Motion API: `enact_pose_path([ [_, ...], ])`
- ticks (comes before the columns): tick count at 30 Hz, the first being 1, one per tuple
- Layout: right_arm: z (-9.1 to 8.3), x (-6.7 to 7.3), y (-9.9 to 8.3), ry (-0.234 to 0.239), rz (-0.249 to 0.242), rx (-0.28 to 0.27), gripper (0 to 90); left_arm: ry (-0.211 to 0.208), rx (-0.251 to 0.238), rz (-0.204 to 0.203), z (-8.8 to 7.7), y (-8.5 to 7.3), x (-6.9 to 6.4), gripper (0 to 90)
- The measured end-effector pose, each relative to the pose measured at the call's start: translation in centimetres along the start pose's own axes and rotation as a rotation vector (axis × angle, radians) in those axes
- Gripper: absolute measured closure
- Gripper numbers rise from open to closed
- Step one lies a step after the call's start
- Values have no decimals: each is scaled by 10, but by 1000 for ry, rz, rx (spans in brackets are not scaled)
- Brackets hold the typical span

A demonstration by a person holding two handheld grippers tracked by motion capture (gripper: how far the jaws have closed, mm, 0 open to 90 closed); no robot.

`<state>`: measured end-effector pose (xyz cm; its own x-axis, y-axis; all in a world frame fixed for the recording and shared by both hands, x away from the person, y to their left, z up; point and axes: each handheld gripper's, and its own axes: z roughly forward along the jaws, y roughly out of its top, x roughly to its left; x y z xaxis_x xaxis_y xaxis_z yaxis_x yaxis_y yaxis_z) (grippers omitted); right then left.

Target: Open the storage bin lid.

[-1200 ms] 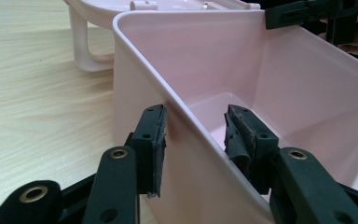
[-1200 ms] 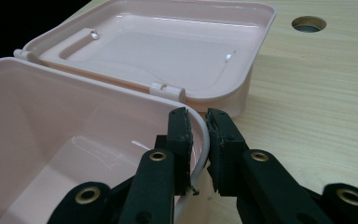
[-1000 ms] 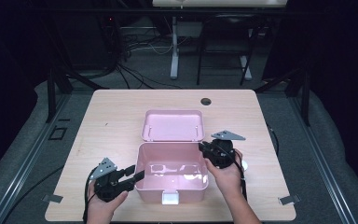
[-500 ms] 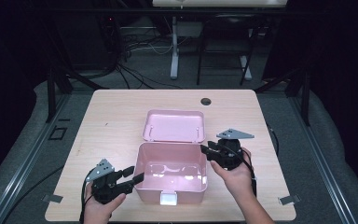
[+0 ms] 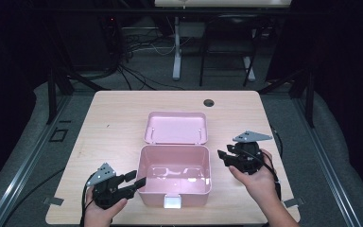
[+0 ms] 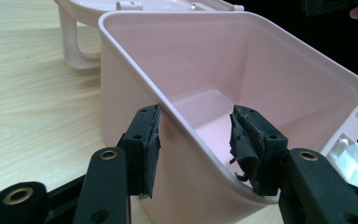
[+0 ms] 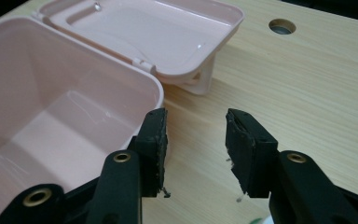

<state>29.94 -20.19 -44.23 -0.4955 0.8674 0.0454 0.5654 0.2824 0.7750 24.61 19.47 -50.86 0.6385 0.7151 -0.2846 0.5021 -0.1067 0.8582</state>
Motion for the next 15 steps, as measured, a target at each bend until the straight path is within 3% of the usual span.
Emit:
enact_pose_path([
  [6,1,-7,-3,-28,-46,76,554,8,-12,1,-3,1,1,484],
  [15,9,-21,-4,-22,-46,194,525,20,-11,3,-8,0,6,470],
])
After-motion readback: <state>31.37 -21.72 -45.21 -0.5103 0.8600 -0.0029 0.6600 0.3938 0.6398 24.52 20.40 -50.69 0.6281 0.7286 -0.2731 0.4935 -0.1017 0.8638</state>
